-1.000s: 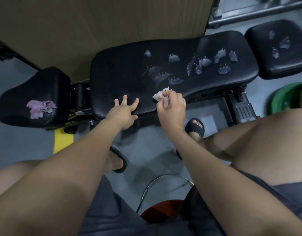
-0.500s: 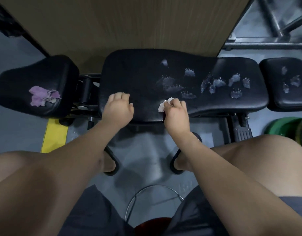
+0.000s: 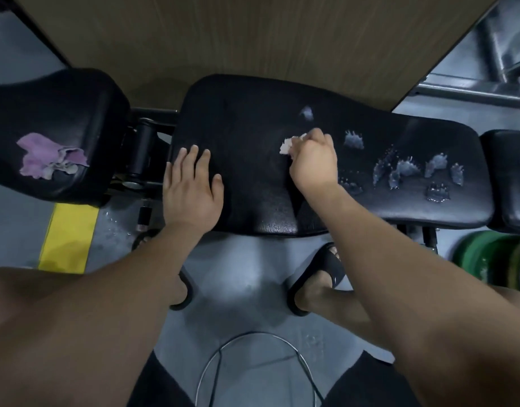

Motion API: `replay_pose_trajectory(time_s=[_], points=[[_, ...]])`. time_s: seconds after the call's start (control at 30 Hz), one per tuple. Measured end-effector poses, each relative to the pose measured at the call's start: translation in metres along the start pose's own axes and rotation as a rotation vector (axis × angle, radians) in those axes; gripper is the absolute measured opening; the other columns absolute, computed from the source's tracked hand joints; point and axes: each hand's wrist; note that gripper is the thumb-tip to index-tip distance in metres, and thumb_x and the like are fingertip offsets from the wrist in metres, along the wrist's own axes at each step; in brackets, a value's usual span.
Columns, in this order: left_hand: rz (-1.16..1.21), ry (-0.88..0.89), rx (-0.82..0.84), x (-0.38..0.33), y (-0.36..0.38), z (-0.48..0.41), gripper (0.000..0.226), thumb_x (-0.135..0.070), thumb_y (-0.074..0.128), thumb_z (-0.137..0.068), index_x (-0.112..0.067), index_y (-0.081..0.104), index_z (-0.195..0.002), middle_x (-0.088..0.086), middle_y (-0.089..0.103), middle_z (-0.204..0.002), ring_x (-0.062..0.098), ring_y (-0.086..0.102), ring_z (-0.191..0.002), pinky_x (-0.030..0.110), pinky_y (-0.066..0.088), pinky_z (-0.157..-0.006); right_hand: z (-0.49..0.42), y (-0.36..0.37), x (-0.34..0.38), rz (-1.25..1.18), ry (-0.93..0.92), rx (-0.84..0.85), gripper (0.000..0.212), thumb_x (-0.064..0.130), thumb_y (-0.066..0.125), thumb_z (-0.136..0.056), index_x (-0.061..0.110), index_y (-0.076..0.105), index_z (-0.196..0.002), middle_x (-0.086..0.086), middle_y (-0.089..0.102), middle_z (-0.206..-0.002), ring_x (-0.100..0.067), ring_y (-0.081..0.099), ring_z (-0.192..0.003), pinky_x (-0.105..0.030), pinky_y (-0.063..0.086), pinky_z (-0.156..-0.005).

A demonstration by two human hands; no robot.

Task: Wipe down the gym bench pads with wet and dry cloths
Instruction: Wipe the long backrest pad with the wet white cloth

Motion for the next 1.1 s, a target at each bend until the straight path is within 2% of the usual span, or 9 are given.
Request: replay_pose_trajectory(time_s=[0.1,0.27,0.37,0.47,0.6,0.77,0.87,1.0,1.1], points=[[0.007,-0.016,-0.014,0.002,0.002,-0.002,0.055,-0.040,0.038,-0.102,-0.018,0.037,-0.153,0.006,0.032,-0.162,0.023,0.017,-0.154,0.048,0.012,-0.126,-0.029,0.003,0.006,0.007,-0.017,-0.014,0.022,0.001,0.054,-0.087,0.011,0.072,-0.094,-0.014,0.057,-0.122,-0.034,0.051,-0.102,-0.030,0.041,-0.085],[0.021,-0.014,-0.049,0.003,0.004,-0.002,0.054,-0.039,0.040,-0.101,-0.019,0.040,-0.151,0.004,0.034,-0.160,0.022,0.018,-0.153,0.047,0.011,-0.126,-0.045,0.007,0.009,0.011,-0.080,-0.081,0.019,0.008,0.054,-0.093,0.006,0.072,-0.096,-0.017,0.058,-0.110,-0.037,0.052,-0.095,-0.031,0.040,-0.080],[0.015,-0.018,-0.056,0.004,0.005,-0.002,0.054,-0.037,0.041,-0.100,-0.019,0.040,-0.151,0.004,0.034,-0.160,0.022,0.018,-0.153,0.047,0.011,-0.126,0.002,0.007,0.011,-0.052,-0.276,-0.120,0.023,0.010,0.057,-0.090,0.006,0.072,-0.107,-0.017,0.058,-0.098,-0.037,0.053,-0.083,-0.040,0.049,-0.072],[0.009,-0.022,-0.067,0.004,0.006,-0.002,0.054,-0.036,0.041,-0.099,-0.019,0.041,-0.151,0.004,0.034,-0.160,0.022,0.019,-0.153,0.047,0.011,-0.126,0.061,0.003,0.015,-0.116,-0.471,-0.017,0.030,0.009,0.058,-0.093,0.004,0.068,-0.121,-0.014,0.056,-0.097,-0.033,0.051,-0.081,-0.040,0.048,-0.069],[0.018,-0.020,-0.082,0.005,0.007,-0.001,0.054,-0.035,0.041,-0.098,-0.019,0.042,-0.150,0.003,0.035,-0.160,0.022,0.020,-0.152,0.045,0.010,-0.126,0.052,0.004,0.002,-0.064,-0.630,0.013,0.029,0.017,0.053,-0.101,0.001,0.067,-0.121,-0.015,0.054,-0.092,-0.035,0.051,-0.079,-0.043,0.048,-0.067],[0.030,-0.017,-0.092,0.005,0.006,0.000,0.054,-0.033,0.041,-0.098,-0.019,0.043,-0.150,0.003,0.036,-0.160,0.021,0.021,-0.152,0.045,0.010,-0.126,-0.031,0.003,0.011,0.012,-0.328,-0.079,0.024,0.018,0.054,-0.098,0.001,0.070,-0.103,-0.022,0.055,-0.096,-0.041,0.057,-0.082,-0.048,0.054,-0.067],[0.038,-0.018,-0.097,0.004,0.005,-0.001,0.054,-0.032,0.042,-0.097,-0.019,0.044,-0.150,0.004,0.037,-0.159,0.022,0.022,-0.152,0.046,0.011,-0.126,-0.022,0.005,0.027,-0.028,-0.303,-0.125,0.018,0.012,0.054,-0.096,0.002,0.069,-0.095,-0.019,0.053,-0.090,-0.038,0.054,-0.075,-0.046,0.051,-0.062],[0.036,-0.004,-0.122,0.005,0.007,-0.001,0.054,-0.030,0.046,-0.096,-0.018,0.046,-0.148,0.006,0.040,-0.157,0.024,0.025,-0.151,0.048,0.015,-0.125,0.061,0.004,0.041,-0.199,-0.621,0.046,0.026,0.013,0.050,-0.102,0.010,0.071,-0.116,-0.010,0.049,-0.090,-0.032,0.049,-0.078,-0.041,0.046,-0.068],[0.033,0.001,-0.134,0.007,0.008,0.000,0.054,-0.029,0.046,-0.095,-0.017,0.047,-0.148,0.006,0.040,-0.157,0.024,0.026,-0.150,0.048,0.016,-0.125,0.059,0.002,0.034,-0.197,-0.748,0.067,0.029,0.014,0.054,-0.102,0.009,0.068,-0.126,-0.011,0.045,-0.086,-0.030,0.047,-0.075,-0.039,0.043,-0.066]])
Point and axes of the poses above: each hand's wrist, its own z-axis away from the middle knuckle, its own y-axis out of the palm, x = y × z
